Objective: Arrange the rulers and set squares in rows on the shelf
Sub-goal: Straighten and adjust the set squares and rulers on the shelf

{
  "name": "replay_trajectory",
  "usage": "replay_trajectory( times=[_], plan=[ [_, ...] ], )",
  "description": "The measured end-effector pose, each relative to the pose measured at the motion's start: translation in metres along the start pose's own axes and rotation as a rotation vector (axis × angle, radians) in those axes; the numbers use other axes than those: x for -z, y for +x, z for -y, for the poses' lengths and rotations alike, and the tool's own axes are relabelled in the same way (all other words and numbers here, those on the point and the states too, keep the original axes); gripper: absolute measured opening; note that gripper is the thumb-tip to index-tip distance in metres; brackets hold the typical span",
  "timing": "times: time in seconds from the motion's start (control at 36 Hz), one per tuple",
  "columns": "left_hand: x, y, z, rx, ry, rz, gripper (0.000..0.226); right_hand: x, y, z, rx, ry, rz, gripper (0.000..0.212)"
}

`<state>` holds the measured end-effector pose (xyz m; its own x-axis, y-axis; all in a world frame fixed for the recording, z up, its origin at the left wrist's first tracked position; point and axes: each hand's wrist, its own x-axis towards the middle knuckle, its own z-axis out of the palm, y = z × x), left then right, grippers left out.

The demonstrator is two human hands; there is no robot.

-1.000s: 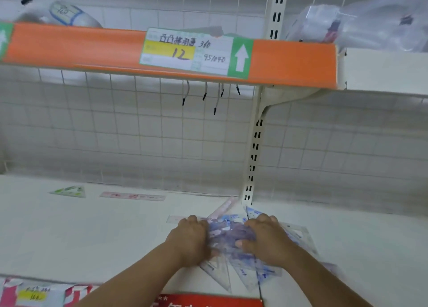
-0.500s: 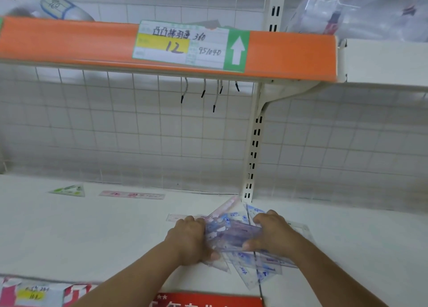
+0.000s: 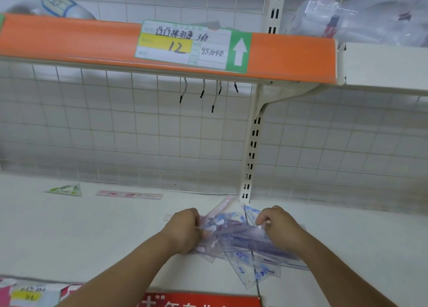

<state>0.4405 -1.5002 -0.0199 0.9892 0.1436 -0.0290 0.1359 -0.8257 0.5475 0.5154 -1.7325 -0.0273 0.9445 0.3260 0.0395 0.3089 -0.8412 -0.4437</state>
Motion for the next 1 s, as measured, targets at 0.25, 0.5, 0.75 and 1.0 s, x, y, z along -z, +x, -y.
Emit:
replay_trajectory(
  times=[0.25,0.5,0.75,1.0],
  plan=[
    [-0.001,0.005,0.004,-0.036,-0.093,-0.072,0.025,-0.002,0.001,0.002,0.007,-0.002,-0.06,0.037],
    [0.005,0.005,0.002,-0.025,-0.256,0.004,0.049,-0.002,0.001,0.009,0.0,0.05,-0.077,0.034],
    [0.012,0.001,0.006,-0.064,-0.01,0.008,0.047,0.002,-0.005,0.02,0.028,0.179,-0.032,0.037],
    [0.021,-0.011,0.012,-0.064,0.043,0.105,0.08,-0.001,-0.008,0.025,0.015,0.067,-0.047,0.042]
  ],
)
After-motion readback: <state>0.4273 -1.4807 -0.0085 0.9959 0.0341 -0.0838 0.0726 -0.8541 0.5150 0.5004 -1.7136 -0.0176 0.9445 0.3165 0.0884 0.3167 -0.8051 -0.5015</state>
